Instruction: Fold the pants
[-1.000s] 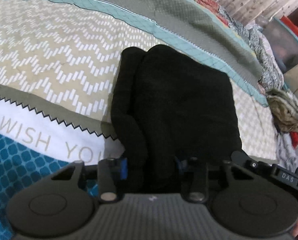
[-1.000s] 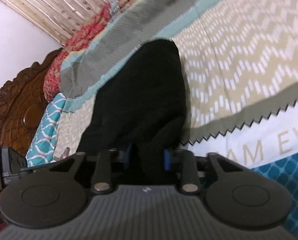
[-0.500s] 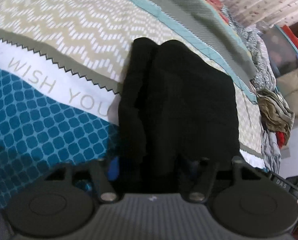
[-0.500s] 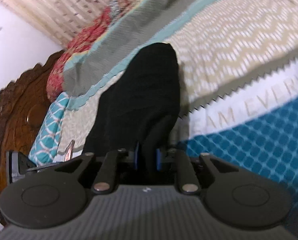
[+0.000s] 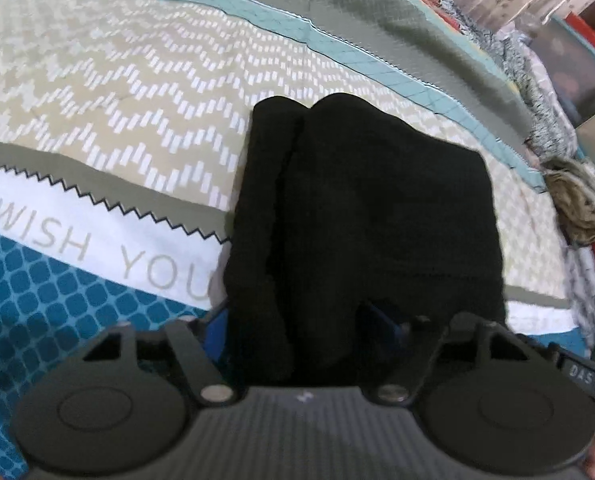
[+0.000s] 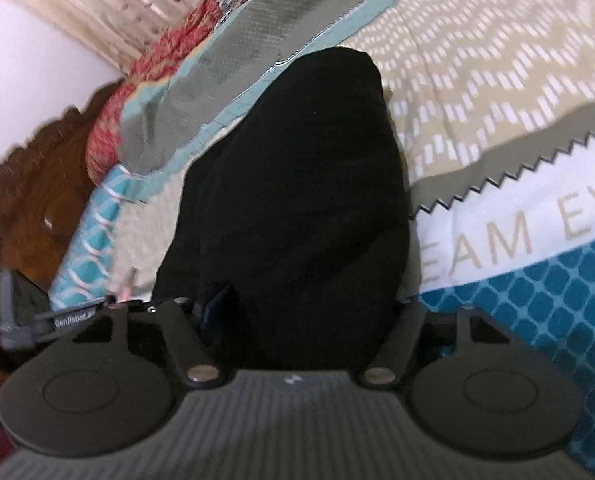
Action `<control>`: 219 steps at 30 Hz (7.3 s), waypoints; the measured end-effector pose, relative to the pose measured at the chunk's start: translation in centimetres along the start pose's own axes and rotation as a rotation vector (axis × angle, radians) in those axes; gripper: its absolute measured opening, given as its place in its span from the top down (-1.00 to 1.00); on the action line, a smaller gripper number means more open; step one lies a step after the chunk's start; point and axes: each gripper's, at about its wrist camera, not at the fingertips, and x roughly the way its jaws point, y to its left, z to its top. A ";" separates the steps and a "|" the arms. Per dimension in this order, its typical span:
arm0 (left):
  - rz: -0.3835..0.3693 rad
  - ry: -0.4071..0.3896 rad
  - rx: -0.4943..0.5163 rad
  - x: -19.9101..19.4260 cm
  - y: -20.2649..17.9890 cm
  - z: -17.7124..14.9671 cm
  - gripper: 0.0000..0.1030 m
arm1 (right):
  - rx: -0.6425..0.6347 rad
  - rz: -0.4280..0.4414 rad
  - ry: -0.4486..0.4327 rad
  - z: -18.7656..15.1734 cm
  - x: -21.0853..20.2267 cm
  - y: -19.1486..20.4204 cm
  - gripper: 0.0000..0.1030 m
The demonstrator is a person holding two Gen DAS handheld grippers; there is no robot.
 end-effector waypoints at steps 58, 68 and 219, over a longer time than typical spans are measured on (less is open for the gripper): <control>0.108 -0.041 0.105 -0.3 -0.9 -1.2 -0.49 | -0.049 0.023 0.025 0.1 0.0 -0.8 -0.20; 0.036 -0.160 0.176 -4.4 -4.8 0.3 0.36 | -0.365 -0.054 -0.119 -0.1 -1.9 5.0 0.25; 0.531 -0.175 0.294 -4.5 -10.9 -1.9 -1.00 | 0.118 -0.400 -0.160 2.1 -4.1 -3.8 -1.00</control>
